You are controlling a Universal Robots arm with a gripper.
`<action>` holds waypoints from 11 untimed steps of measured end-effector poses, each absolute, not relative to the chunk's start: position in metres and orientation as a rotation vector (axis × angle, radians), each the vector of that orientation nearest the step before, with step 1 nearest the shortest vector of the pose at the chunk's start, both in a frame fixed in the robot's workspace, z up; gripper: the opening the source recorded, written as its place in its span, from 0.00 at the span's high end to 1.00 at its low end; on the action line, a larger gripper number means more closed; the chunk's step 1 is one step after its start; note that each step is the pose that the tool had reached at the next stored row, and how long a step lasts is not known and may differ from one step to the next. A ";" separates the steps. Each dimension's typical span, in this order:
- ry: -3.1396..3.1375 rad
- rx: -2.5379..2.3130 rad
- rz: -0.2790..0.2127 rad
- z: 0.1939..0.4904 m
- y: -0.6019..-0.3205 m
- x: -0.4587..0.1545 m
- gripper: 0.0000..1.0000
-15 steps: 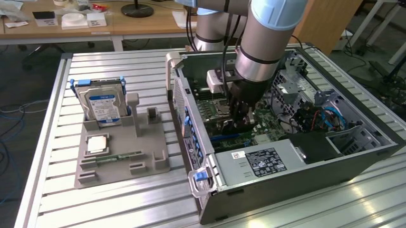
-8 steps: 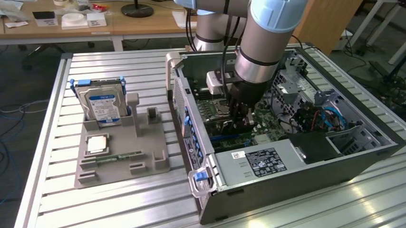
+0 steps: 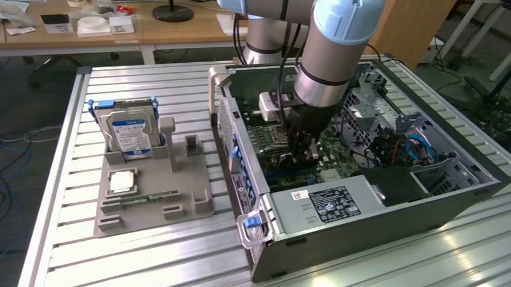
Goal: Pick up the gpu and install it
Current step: 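Insert the gpu into the slot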
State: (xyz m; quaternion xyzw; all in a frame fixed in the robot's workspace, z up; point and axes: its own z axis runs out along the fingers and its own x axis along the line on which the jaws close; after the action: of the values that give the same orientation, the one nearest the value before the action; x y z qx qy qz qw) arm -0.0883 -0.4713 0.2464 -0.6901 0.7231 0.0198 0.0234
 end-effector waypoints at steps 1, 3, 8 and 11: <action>2.238 -2.136 0.061 0.246 -0.471 -0.088 0.73; 2.238 -2.136 0.061 0.246 -0.471 -0.088 0.73; 2.238 -2.136 0.062 0.244 -0.471 -0.088 0.73; 2.238 -2.136 0.061 0.243 -0.471 -0.088 0.73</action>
State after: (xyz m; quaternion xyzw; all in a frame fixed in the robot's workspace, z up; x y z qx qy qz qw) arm -0.0884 -0.4713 0.2435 -0.6900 0.7231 0.0198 0.0234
